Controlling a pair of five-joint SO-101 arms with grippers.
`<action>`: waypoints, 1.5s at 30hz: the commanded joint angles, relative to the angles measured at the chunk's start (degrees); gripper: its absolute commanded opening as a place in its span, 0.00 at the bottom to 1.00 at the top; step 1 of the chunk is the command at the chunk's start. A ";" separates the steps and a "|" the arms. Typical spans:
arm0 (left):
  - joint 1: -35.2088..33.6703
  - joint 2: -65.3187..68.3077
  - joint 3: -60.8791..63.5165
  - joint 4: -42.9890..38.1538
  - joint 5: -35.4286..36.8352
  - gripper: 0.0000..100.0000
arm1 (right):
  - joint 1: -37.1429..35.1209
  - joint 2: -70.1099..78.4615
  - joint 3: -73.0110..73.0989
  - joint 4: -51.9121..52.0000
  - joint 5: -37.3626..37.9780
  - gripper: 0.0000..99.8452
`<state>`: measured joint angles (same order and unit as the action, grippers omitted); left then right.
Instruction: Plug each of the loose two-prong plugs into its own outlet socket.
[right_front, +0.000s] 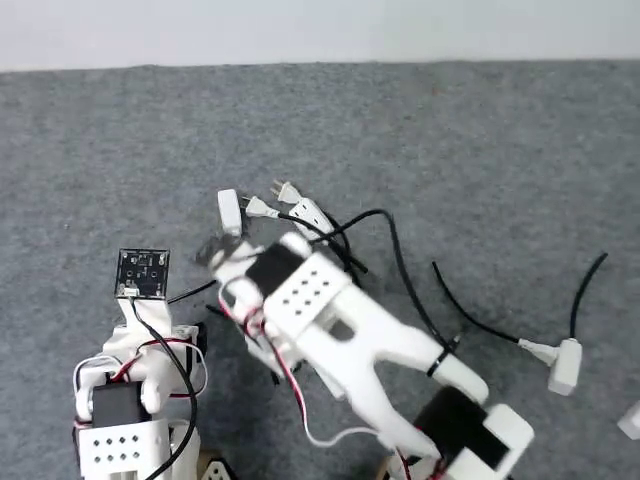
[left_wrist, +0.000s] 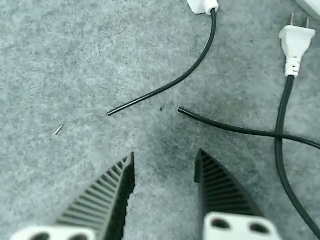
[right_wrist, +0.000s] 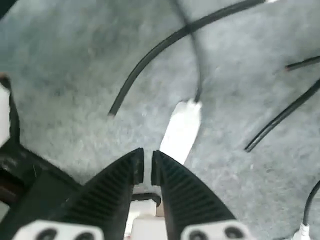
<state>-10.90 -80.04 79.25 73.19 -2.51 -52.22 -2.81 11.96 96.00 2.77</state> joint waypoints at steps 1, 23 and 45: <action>0.79 -0.44 -0.66 -0.97 -0.26 0.19 | -1.45 -3.65 5.98 -3.74 1.14 0.01; 2.90 -0.35 0.31 -1.67 -0.35 0.19 | 22.99 -3.65 22.07 -23.69 14.68 0.01; 17.32 -0.18 -0.57 -8.88 -20.40 0.19 | 46.55 -4.18 17.14 -28.44 -13.63 0.01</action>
<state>-1.76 -80.04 80.66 65.27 -20.09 -11.25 -4.75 27.96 69.10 -12.62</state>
